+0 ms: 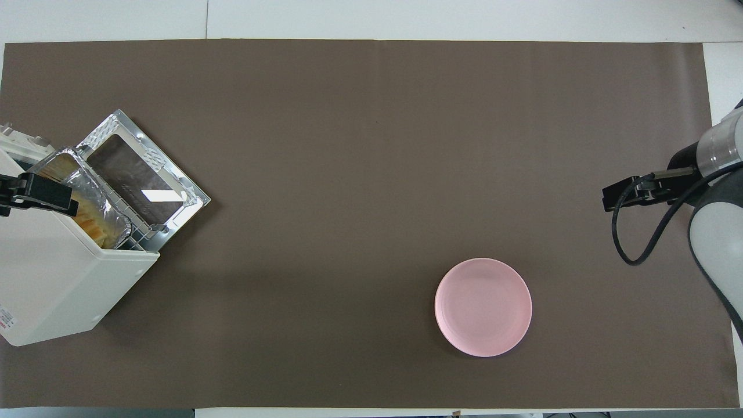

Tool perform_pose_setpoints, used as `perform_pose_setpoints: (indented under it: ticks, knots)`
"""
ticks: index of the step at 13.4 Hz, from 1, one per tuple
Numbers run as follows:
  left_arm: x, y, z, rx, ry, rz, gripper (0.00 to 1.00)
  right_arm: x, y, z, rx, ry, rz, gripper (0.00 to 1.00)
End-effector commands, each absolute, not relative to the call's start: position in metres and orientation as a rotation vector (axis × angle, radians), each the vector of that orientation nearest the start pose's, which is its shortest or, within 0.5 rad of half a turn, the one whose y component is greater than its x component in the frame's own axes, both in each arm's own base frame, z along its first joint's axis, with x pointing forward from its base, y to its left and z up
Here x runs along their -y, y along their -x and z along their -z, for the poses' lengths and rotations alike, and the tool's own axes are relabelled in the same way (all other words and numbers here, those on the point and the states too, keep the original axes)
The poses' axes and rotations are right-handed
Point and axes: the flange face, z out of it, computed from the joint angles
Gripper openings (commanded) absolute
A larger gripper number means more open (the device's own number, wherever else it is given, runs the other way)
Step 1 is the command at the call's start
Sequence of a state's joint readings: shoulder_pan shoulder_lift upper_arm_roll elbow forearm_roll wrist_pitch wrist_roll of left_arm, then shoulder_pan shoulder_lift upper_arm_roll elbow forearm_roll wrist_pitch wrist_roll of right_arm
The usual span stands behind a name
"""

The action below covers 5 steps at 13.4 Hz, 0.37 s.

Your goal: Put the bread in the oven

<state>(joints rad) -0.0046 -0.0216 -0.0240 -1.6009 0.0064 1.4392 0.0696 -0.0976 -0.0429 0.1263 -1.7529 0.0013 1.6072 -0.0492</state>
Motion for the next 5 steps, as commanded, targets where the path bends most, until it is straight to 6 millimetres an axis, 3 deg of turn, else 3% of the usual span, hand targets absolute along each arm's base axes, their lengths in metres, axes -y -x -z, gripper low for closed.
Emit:
perform_pose_setpoints:
  ticks: [1,5]
  knots:
    - [0.0233,-0.5346,-0.6204,-0.201,3.096,-0.168,1.0,-0.0137,-0.5306,-0.5664,0.158,3.152,-0.159,1.0]
    - [0.0224,-0.5368,-0.621,-0.196,3.095,-0.151,1.0,-0.0137,-0.531,-0.5656,0.16,3.152,-0.162,1.0]
